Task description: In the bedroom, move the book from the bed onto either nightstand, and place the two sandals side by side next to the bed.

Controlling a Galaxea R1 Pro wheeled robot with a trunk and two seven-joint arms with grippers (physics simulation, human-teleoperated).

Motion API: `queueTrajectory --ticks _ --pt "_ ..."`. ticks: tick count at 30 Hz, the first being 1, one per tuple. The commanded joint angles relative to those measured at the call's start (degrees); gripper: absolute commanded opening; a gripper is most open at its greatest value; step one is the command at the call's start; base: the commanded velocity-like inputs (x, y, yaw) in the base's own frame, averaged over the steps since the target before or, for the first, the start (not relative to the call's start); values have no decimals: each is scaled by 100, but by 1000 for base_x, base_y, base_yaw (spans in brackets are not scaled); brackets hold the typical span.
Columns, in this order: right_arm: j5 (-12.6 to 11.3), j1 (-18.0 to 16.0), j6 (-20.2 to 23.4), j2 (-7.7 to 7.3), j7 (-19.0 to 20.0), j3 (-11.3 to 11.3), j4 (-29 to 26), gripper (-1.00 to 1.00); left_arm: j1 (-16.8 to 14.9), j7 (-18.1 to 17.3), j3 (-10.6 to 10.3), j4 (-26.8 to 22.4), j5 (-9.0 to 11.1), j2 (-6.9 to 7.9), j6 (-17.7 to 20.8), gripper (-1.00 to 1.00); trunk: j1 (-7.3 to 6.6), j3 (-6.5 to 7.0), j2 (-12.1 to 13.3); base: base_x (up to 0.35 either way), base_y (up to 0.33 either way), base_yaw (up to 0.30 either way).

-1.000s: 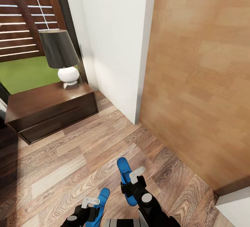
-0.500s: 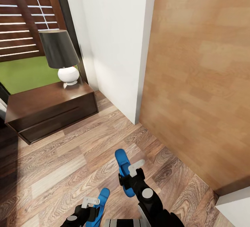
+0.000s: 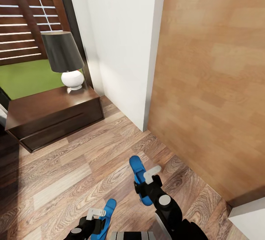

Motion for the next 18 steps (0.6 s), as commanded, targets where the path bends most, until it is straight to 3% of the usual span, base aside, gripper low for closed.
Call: queueTrajectory --ticks 1,7,18 --pt "-11 -4 34 -43 -20 5 -12 -100 -3 -7 -18 2 17 2 -8 100 -1 -4 -2 0 0 0" --pt "-40 -10 39 -261 -13 -78 -34 -100 -3 -11 -19 2 17 2 -11 100 -1 -4 -2 0 0 0" --pt "-75 -12 34 -348 -1 -229 -122 -100 -3 -12 -19 2 17 23 -13 100 19 -181 -12 0 0 0"
